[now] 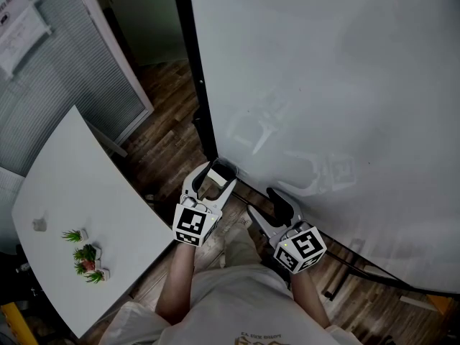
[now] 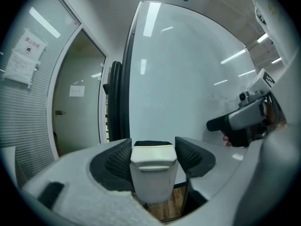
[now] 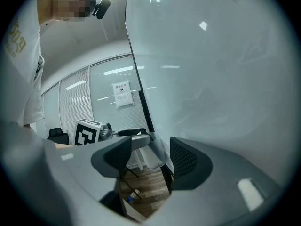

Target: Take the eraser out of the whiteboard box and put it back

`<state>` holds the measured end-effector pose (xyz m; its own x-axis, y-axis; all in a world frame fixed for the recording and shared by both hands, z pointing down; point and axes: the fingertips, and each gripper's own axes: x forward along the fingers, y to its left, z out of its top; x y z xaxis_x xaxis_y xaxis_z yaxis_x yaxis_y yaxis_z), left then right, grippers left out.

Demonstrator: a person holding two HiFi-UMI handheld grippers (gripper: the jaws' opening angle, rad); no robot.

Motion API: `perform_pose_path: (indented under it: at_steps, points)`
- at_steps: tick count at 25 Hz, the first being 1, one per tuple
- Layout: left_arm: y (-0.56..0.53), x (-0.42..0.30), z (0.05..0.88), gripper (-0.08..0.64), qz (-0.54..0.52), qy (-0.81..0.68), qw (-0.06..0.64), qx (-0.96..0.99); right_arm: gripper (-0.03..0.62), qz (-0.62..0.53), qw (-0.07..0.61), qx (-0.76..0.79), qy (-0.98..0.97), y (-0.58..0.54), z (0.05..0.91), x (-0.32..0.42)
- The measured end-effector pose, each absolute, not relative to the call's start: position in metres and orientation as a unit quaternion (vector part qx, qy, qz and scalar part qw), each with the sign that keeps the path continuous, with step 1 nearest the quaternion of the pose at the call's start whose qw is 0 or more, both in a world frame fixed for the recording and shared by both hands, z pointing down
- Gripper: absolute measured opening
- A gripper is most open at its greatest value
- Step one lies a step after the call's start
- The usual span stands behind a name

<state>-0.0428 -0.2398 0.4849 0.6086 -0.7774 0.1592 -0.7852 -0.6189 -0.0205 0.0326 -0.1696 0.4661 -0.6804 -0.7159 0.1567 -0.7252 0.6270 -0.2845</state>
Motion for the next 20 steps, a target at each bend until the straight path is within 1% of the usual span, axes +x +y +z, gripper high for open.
perform_pose_path:
  at_steps: [8, 12, 20]
  points:
    - [-0.2407, -0.0443, 0.4852, 0.278, 0.068, -0.439, 0.019, 0.896, 0.256, 0.167, 0.014, 0.402, -0.900, -0.1716, 0.4689, 0.0345]
    - [-0.2415, -0.0464, 0.4846, 0.262, 0.069, -0.441, 0.019, 0.895, 0.250, 0.168, 0.012, 0.405, -0.899, -0.1715, 0.4685, 0.0355]
    - [-0.2411, -0.0461, 0.4867, 0.264, 0.073, -0.438, 0.022, 0.896, 0.244, 0.168, 0.009, 0.406, -0.898, -0.1698, 0.4686, 0.0352]
